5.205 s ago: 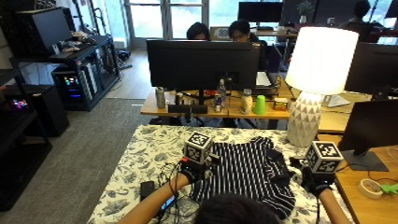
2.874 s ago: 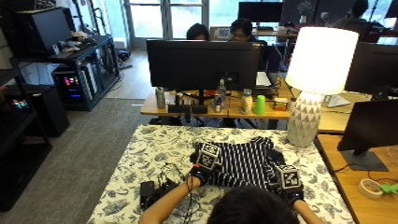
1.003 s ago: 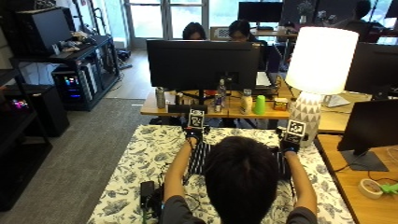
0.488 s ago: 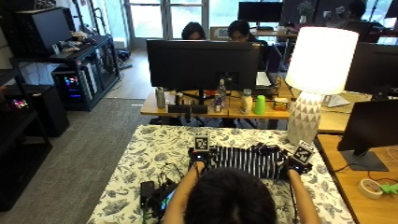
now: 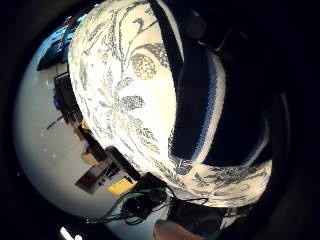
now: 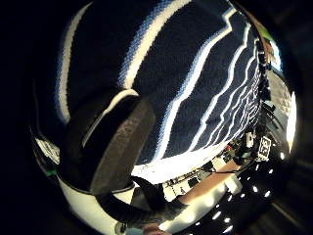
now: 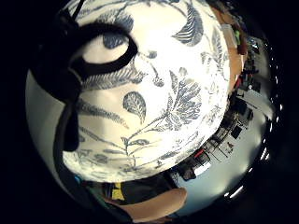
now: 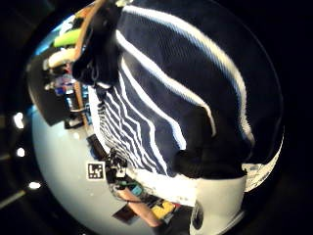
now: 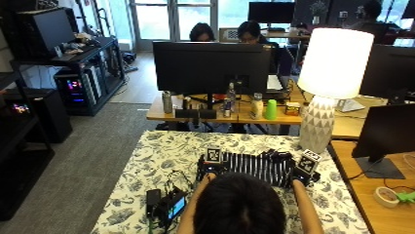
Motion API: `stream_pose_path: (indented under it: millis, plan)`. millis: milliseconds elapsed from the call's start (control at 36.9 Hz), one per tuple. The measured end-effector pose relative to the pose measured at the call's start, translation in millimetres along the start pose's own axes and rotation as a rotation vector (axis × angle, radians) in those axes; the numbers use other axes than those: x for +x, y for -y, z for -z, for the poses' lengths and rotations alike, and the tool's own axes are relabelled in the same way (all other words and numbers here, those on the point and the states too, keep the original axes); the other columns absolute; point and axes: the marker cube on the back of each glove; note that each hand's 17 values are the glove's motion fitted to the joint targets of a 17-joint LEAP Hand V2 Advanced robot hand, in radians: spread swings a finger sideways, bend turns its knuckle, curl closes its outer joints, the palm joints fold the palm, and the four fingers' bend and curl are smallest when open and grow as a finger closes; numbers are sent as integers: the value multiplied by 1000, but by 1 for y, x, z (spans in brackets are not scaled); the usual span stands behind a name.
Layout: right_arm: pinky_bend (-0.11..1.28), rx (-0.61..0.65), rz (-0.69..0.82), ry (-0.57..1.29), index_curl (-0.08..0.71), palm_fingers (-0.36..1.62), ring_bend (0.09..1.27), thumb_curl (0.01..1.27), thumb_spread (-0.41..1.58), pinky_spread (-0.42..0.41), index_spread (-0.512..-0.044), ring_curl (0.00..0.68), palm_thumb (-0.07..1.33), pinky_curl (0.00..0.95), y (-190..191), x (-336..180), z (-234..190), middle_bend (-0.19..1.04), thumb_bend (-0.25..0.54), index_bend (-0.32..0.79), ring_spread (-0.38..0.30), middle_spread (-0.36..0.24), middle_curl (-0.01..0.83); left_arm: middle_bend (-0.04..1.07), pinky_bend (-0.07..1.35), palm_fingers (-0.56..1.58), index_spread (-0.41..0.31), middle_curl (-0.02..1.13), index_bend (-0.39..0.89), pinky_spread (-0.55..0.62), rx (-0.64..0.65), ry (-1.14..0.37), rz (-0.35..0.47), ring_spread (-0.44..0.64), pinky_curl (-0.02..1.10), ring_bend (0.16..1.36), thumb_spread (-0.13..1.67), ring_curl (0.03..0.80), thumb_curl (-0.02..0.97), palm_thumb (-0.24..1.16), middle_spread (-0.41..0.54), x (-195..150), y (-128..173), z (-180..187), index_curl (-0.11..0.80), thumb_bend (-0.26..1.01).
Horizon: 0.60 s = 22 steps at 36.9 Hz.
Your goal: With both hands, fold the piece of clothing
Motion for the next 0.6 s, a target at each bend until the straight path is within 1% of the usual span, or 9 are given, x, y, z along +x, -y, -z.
stream_pose_path:
  millis: [81,136,190,217,244,352,488,542,596]
  plan:
    - [911,52,-32,-44,48,673,742,253,1247,-76,-232,417,719,404,3,0,2,279,128,-25,-43,7,396,194,728,76,-98,276,168,363,2,18,19,390,380,616,1174,335,188,55,226,-2,1,3,241,-17]
    - [928,105,-21,-40,49,833,747,280,1220,-150,-228,419,789,409,8,-2,4,328,151,7,-80,-20,414,192,725,106,-98,280,165,356,-2,27,-1,385,375,608,1159,329,193,62,208,-2,1,5,248,-15]
    - [912,126,-30,-20,56,947,767,300,1181,-194,-217,426,838,402,12,-4,6,349,159,38,-111,-39,423,186,721,136,-102,284,166,346,-22,31,-29,380,371,603,1147,323,198,68,187,-1,0,6,256,-15]
    - [909,134,-36,-4,49,899,742,301,1183,-202,-219,413,835,400,14,-4,7,341,152,17,-112,-39,420,183,719,128,-98,285,156,348,-35,32,-31,382,370,601,1145,322,200,70,185,-1,0,7,256,-15]
    - [904,145,-38,15,63,952,766,310,1159,-218,-213,431,862,408,16,-4,8,344,156,43,-126,-48,427,187,716,144,-102,291,157,339,-44,32,-22,378,370,603,1138,324,204,77,177,-1,0,7,260,-13]
    - [859,195,-34,88,98,1097,745,345,1063,-266,-215,432,938,404,23,-4,12,333,153,108,-170,-75,433,182,711,169,-103,299,153,324,-30,29,27,369,366,588,1114,316,216,104,150,-4,4,11,267,-10]
    - [805,172,-35,125,143,1211,735,384,943,-295,-221,446,998,407,23,-6,17,363,130,132,-209,-111,455,168,717,151,-98,303,127,314,-68,4,25,366,367,591,1103,315,228,138,140,-9,-2,17,268,-6]
    - [788,138,-40,134,155,1225,734,398,893,-303,-223,447,1010,405,18,-8,23,370,113,130,-217,-123,460,166,714,142,-97,305,129,313,-48,-6,5,366,367,598,1102,316,232,154,137,-13,-6,24,267,-5]
    - [767,148,-58,142,170,1226,725,416,821,-311,-221,446,1008,402,13,-12,33,371,84,140,-221,-131,464,191,683,151,-92,313,136,324,-9,4,-14,359,357,608,1109,319,237,184,135,-20,-12,36,269,3]
